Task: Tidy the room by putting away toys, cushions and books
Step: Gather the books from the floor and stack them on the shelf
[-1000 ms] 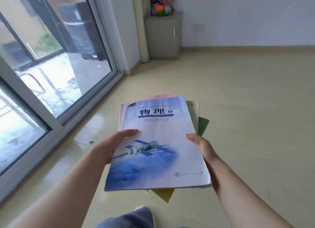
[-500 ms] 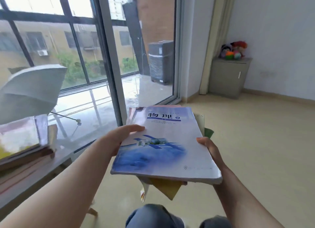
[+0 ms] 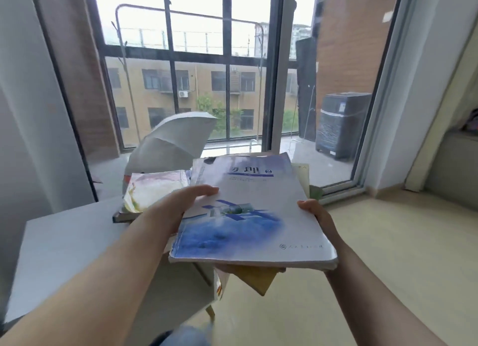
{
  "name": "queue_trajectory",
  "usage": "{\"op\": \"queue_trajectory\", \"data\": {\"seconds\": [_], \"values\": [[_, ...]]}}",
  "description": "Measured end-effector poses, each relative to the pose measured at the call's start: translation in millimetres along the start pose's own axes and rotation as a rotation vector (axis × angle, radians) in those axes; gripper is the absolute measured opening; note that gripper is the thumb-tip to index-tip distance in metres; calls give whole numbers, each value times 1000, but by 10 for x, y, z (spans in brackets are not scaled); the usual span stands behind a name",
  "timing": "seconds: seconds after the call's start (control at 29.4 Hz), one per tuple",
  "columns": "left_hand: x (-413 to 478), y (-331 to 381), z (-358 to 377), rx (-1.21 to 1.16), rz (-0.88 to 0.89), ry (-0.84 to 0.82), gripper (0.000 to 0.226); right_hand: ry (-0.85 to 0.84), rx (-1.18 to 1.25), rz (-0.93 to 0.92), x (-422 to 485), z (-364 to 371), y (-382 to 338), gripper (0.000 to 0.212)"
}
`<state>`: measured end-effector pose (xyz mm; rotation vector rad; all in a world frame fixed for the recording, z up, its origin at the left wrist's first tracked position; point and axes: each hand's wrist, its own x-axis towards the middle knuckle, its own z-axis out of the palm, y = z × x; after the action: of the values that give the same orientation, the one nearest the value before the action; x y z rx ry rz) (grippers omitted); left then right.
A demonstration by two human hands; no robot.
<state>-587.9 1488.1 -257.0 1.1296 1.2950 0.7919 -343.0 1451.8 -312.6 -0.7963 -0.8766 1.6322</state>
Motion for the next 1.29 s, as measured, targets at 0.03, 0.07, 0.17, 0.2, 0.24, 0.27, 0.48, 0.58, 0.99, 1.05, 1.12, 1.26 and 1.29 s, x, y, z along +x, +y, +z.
{"op": "queue_trajectory", "data": {"seconds": [0.03, 0.07, 0.17, 0.2, 0.24, 0.27, 0.48, 0.58, 0.99, 1.05, 1.12, 1.26, 1.29], "values": [[-13, -6, -80, -10, 24, 44, 25, -27, -8, 1, 50, 81, 12, 90], [-45, -26, -303, -16, 65, 124, 26, -88, -21, 38, 179, 247, 54, 88], [-194, 12, -695, -71, -3, 169, 31, -166, -7, 51, 476, 550, 97, 80], [-242, 25, -842, -115, -50, 170, 35, -194, -29, 61, 558, 696, 98, 81], [-302, 25, -1005, -153, -84, 188, 38, -224, -61, 79, 651, 875, 104, 76], [-361, 34, -1133, -171, -102, 201, 38, -256, -76, 84, 727, 1025, 103, 59], [-602, -31, -1837, -225, -120, 373, 30, -267, -101, 149, 1206, 1805, 285, 26], [-704, -189, -2173, -271, -110, 456, 31, -296, -168, 120, 1373, 2163, 459, 29], [-734, -1267, -3313, -386, -295, 804, 35, -412, -274, 546, 2307, 2967, 2066, 15], [-678, -1390, -3438, -359, -361, 843, 40, -395, -300, 613, 2382, 2987, 2204, 17], [-629, -1536, -3522, -349, -419, 837, 45, -397, -350, 644, 2431, 3004, 2336, 19], [-424, -1698, -3489, -365, -451, 855, 43, -339, -454, 614, 2541, 2957, 2395, 11], [-373, -1739, -3455, -396, -444, 857, 48, -328, -469, 610, 2575, 2939, 2392, 9]]}}
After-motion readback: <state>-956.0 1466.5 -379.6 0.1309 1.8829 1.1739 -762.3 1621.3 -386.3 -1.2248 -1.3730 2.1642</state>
